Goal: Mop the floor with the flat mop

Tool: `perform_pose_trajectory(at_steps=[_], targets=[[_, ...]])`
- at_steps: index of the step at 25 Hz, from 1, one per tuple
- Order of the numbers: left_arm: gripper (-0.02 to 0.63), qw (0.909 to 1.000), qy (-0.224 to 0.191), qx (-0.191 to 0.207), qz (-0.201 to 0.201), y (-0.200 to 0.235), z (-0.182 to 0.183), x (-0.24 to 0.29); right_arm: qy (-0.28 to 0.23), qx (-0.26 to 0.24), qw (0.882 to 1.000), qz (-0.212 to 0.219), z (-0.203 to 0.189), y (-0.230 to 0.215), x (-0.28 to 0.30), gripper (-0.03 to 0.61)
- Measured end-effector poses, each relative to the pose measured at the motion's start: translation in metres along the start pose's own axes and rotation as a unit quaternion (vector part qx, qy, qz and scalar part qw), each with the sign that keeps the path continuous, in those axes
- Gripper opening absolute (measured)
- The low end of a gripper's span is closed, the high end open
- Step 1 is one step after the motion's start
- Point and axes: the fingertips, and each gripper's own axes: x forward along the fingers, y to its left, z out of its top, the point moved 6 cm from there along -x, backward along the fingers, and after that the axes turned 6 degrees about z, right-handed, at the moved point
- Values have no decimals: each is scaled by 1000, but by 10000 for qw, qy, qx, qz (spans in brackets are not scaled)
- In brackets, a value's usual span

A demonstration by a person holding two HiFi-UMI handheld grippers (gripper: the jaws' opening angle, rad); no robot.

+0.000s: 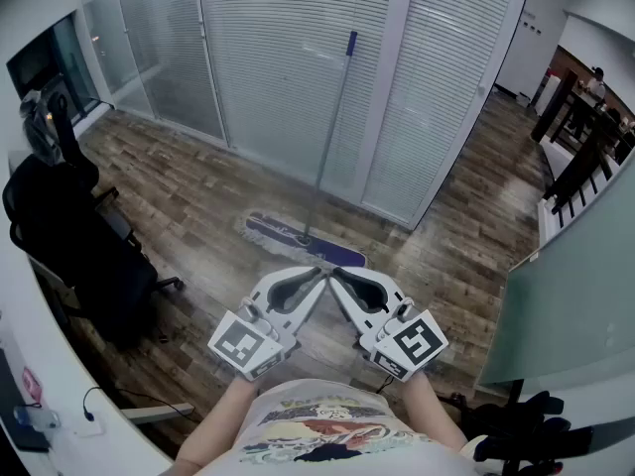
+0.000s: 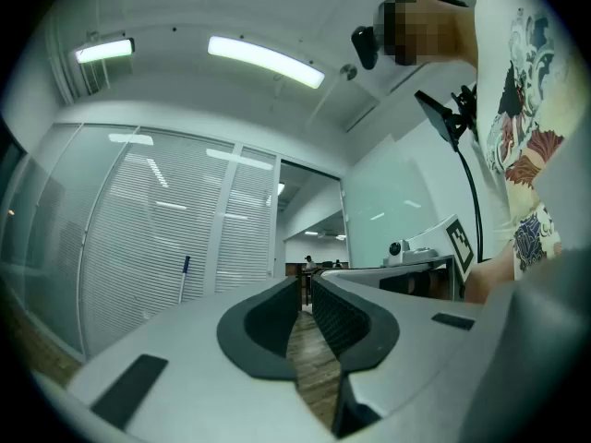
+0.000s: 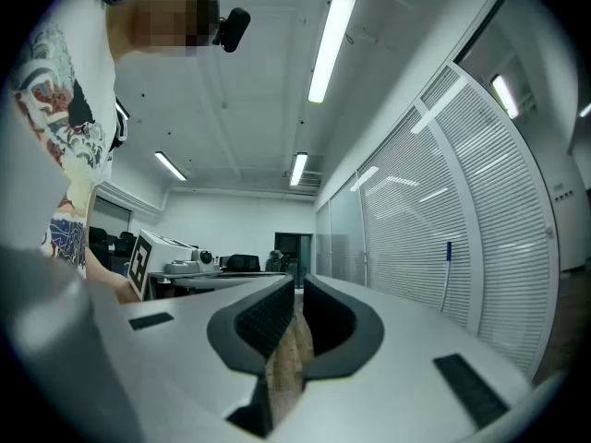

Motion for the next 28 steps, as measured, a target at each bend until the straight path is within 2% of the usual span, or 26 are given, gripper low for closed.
perform_pose_trajectory(at_steps=[9,12,17,20,28], targets=[[54,9998,-155,-14,-101,23,1,-8,-56,96,9999,-37,-4,3,26,43],[54,10000,5,0,31,33,1,-13,-165,114,9998,-44,-3,6,34,43],[54,9994,56,324,80,44,2,-18,-75,-111,9998,-132,-3,10,49,43],[54,9984,-178,543,34,47,8,-21,-28,-115,9998,-156,-4,10,56,44],[54,9980,-213,589,90,62,7,-21,-21,8,9999,-161,-8,3,73,43]])
